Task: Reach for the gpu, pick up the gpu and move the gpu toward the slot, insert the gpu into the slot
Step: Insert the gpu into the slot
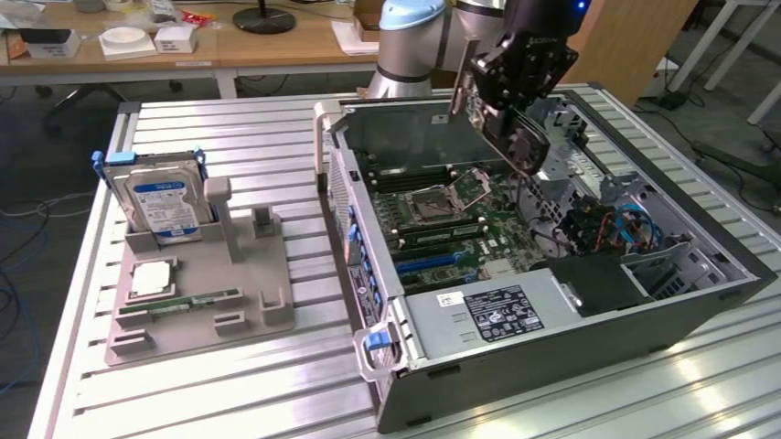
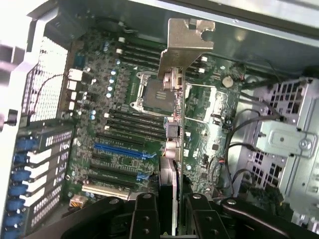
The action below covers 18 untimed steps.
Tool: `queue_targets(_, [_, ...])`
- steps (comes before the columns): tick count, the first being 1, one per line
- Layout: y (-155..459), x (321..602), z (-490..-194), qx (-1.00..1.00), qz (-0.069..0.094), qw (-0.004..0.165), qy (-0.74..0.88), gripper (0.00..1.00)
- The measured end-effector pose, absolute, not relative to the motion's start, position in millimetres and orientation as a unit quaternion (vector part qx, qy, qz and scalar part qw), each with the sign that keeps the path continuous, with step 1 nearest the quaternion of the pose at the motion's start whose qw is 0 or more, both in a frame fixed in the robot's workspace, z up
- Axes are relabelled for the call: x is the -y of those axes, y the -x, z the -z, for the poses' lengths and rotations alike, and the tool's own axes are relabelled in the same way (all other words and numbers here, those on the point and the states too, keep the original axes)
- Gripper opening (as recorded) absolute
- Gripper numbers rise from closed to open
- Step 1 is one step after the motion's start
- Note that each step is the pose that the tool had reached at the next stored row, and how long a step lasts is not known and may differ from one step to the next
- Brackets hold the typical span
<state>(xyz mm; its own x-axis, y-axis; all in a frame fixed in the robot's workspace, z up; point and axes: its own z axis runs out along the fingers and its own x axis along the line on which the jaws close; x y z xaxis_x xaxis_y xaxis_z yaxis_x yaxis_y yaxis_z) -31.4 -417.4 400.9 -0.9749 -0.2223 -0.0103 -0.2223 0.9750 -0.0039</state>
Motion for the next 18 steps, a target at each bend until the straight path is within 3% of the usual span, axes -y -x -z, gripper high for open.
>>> queue_targets(18, [31.3,417.4,-400.7,-0.973,0.001,0.006,0.229,0.27])
